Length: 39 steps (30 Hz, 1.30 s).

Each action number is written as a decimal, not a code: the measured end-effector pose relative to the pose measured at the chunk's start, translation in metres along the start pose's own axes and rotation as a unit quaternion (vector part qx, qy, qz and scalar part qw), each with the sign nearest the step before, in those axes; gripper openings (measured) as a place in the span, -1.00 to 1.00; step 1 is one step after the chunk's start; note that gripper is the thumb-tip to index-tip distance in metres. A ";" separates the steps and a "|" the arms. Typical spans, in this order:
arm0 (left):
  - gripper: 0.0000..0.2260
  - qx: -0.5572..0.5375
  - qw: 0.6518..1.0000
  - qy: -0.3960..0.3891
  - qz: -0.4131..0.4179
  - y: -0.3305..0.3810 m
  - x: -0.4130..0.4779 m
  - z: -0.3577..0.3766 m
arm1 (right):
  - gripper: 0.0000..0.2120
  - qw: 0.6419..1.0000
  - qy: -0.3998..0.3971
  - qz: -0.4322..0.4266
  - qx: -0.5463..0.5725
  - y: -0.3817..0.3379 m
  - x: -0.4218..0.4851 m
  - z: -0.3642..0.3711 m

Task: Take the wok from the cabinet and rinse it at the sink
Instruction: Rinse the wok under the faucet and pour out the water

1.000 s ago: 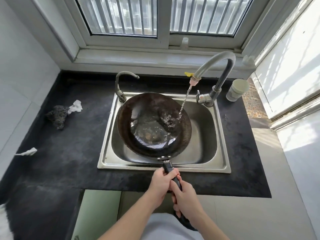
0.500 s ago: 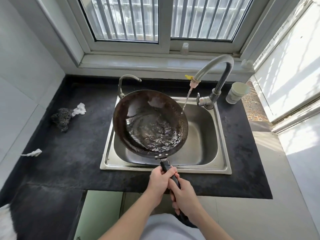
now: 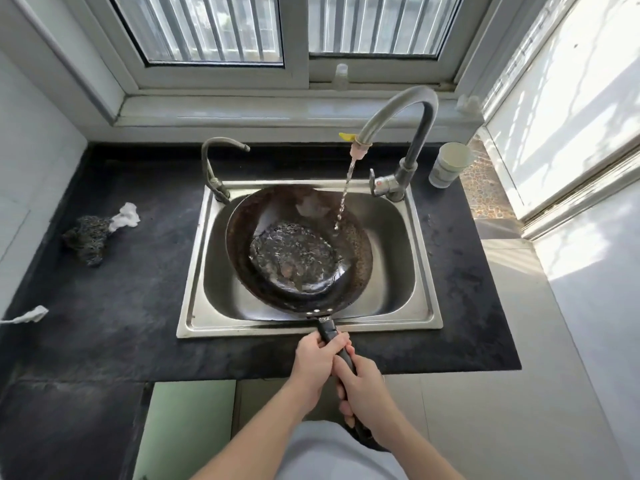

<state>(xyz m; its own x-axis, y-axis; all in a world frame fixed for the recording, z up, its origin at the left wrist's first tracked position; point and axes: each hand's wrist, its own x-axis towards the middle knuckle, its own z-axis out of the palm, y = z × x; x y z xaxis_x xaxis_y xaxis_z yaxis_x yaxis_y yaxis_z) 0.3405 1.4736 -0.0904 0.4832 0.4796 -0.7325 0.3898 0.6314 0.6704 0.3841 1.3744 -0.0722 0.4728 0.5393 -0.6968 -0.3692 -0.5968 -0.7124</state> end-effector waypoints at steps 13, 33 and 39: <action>-0.88 -0.002 0.997 0.063 0.033 0.011 -0.002 0.001 | -0.76 0.997 -0.066 -0.031 -0.026 -0.015 0.009 -0.009; -0.90 -0.176 0.963 -0.183 -0.089 -0.015 0.011 0.038 | -0.52 0.967 0.112 -0.055 -0.220 0.007 -0.011 -0.041; -0.95 -0.178 0.950 -0.236 -0.097 -0.016 0.009 0.040 | -0.48 0.971 0.132 -0.053 -0.194 0.014 -0.017 -0.044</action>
<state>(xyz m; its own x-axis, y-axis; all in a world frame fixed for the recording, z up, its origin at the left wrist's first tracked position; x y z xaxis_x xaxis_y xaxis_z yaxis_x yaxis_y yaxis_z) 0.3700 1.4434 -0.1036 0.7601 0.0590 -0.6472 0.2586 0.8862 0.3845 0.4056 1.3307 -0.0666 0.6986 0.4701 -0.5395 -0.0023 -0.7525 -0.6586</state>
